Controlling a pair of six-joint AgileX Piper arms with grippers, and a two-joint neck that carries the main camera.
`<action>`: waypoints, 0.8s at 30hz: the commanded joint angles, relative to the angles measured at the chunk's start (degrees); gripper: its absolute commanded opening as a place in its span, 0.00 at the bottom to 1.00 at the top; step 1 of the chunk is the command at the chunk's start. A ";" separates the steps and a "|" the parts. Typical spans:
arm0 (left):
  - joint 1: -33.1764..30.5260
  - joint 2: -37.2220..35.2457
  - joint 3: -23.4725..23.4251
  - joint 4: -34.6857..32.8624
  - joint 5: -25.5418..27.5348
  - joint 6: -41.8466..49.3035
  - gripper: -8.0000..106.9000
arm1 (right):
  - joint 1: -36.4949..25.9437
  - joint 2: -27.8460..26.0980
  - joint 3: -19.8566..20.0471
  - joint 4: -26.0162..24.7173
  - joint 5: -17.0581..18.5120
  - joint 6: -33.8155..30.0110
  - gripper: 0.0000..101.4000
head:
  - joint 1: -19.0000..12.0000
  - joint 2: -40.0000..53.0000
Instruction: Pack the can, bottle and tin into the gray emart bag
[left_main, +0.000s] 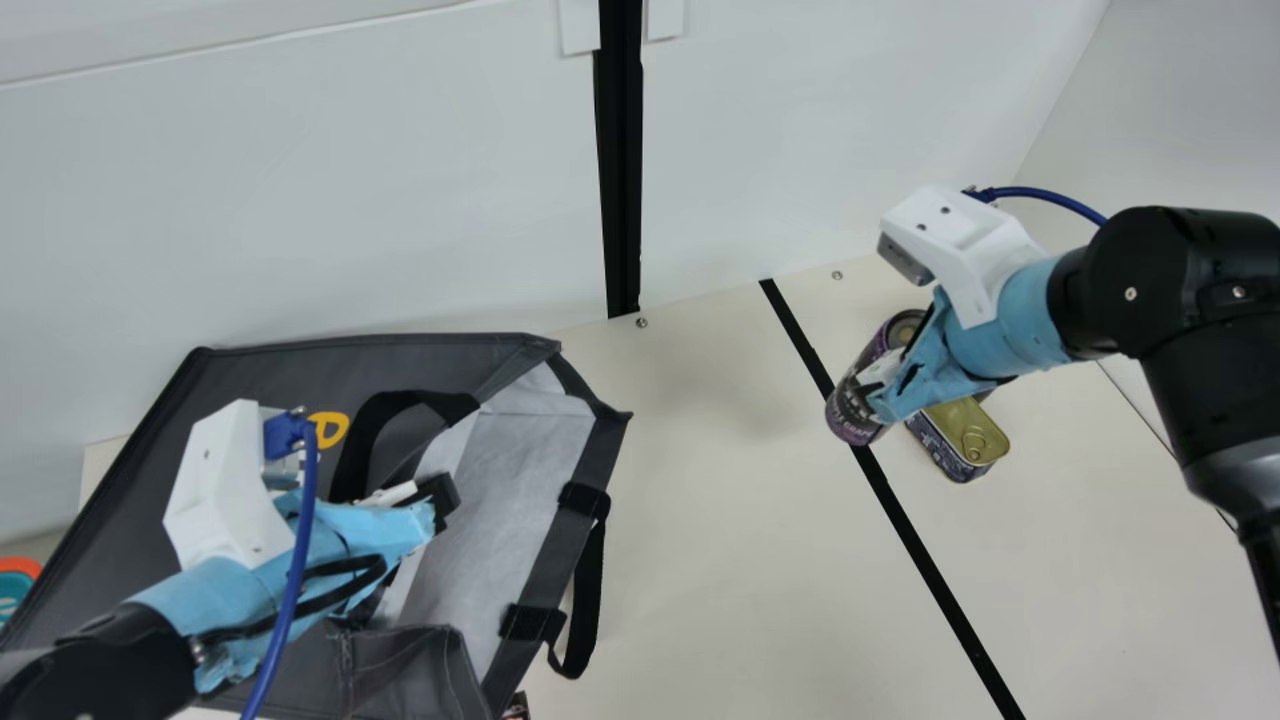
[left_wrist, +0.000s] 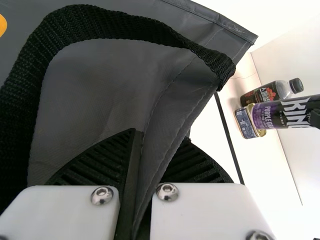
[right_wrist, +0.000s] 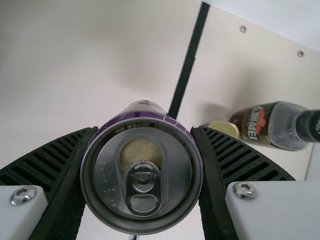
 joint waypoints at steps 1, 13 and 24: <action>0.00 0.00 0.00 0.00 0.00 0.00 0.16 | 1.24 -0.03 0.05 0.20 -0.03 0.23 0.00 | -1.30 -0.14; 0.00 0.00 0.00 0.00 0.00 0.00 0.16 | 9.16 -0.48 -0.40 0.94 -0.03 2.64 0.00 | -1.30 -0.14; 0.00 0.00 0.00 0.00 0.00 0.00 0.16 | 15.86 -0.49 -1.35 1.07 -0.03 5.68 0.00 | -1.30 -0.14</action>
